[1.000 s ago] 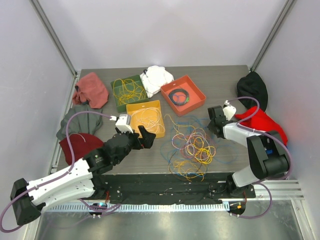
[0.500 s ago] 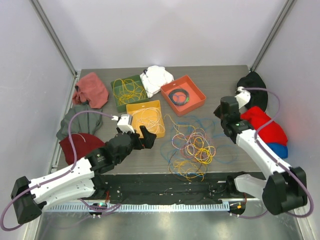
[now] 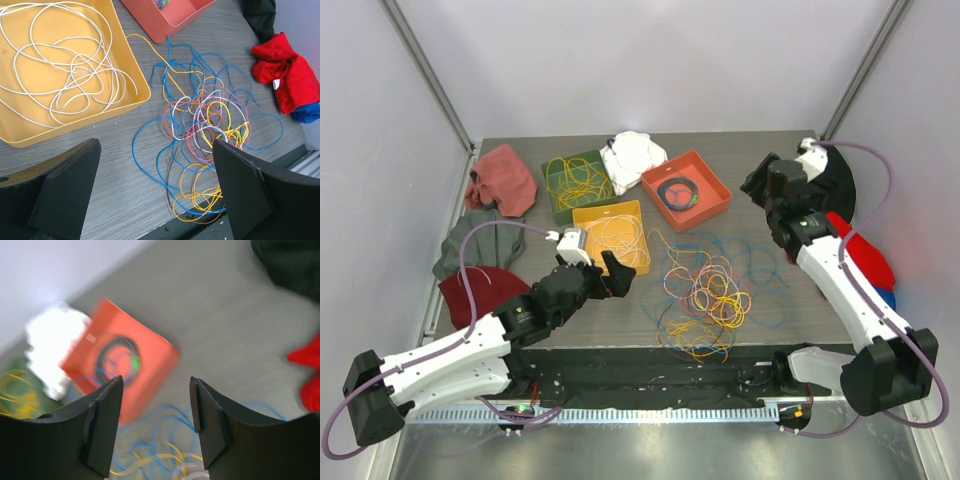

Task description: Untangle the cables

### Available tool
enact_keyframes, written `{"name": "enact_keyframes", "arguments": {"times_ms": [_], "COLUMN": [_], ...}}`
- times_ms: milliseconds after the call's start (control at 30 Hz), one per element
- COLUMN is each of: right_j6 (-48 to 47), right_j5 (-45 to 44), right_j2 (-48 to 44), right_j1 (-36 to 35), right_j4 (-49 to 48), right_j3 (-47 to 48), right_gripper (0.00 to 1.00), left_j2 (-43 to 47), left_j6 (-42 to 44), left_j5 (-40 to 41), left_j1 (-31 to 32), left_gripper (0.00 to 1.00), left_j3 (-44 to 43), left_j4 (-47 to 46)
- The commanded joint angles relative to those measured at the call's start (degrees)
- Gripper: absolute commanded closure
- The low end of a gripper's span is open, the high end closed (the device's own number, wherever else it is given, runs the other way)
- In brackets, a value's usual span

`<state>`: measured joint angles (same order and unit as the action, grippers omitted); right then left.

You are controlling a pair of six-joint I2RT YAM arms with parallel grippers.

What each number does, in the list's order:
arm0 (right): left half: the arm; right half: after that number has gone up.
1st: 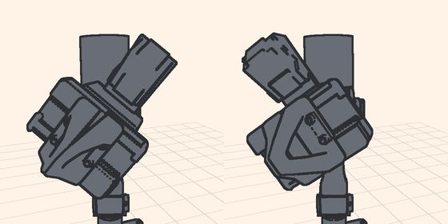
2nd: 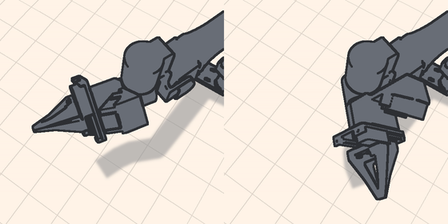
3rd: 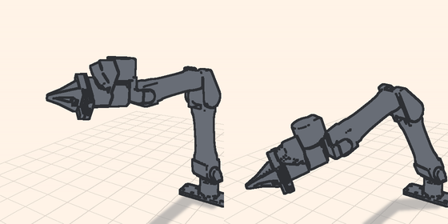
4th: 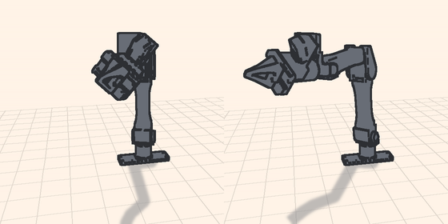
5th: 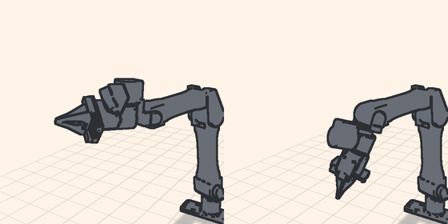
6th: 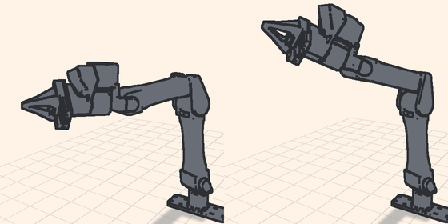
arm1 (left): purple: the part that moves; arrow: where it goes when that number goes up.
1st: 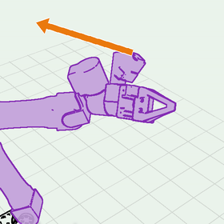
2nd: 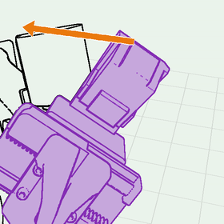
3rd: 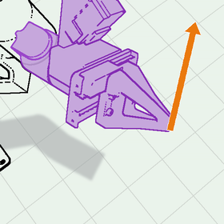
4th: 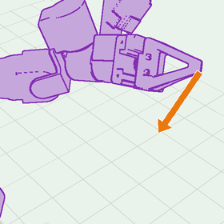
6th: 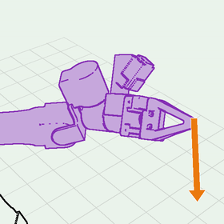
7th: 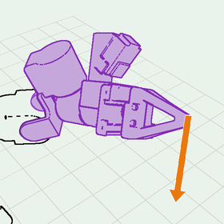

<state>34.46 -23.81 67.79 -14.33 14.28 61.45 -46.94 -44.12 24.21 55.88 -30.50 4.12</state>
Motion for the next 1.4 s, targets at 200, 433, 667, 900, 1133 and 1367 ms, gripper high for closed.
{"name": "enact_keyframes", "arguments": {"times_ms": [200,433,667,900,1133,1367], "right_j6": [6.6,6.0,5.4,4.7,5.0,5.1], "right_j5": [3.1,2.5,0.8,-0.7,2.1,3.6], "right_j2": [8.1,14.8,19.0,22.6,29.1,29.8], "right_j1": [1.2,1.3,1.2,1.3,1.8,2.0], "right_j4": [-3.8,-7.6,-8.8,-9.4,-12.3,-11.3], "right_j3": [-16.9,-18.6,-19.9,-19.9,-18.4,-15.7], "right_gripper": [0.34,0.34,0.34,0.37,0.70,0.99], "left_j2": [2.5,3.2,3.2,1.1,0.4,0.7], "left_j6": [-1.2,-1.8,-1.5,-1.5,-1.5,-1.3], "left_j5": [-0.4,-0.4,0.2,0.1,0.6,1.3], "left_j1": [0.0,0.1,0.1,0.1,0.0,0.0], "left_gripper": [0.00,0.00,0.00,0.00,0.00,0.00], "left_j3": [0.9,1.8,1.8,1.4,1.1,0.7], "left_j4": [-2.1,-1.9,-1.6,-2.5,-1.8,-1.0]}}
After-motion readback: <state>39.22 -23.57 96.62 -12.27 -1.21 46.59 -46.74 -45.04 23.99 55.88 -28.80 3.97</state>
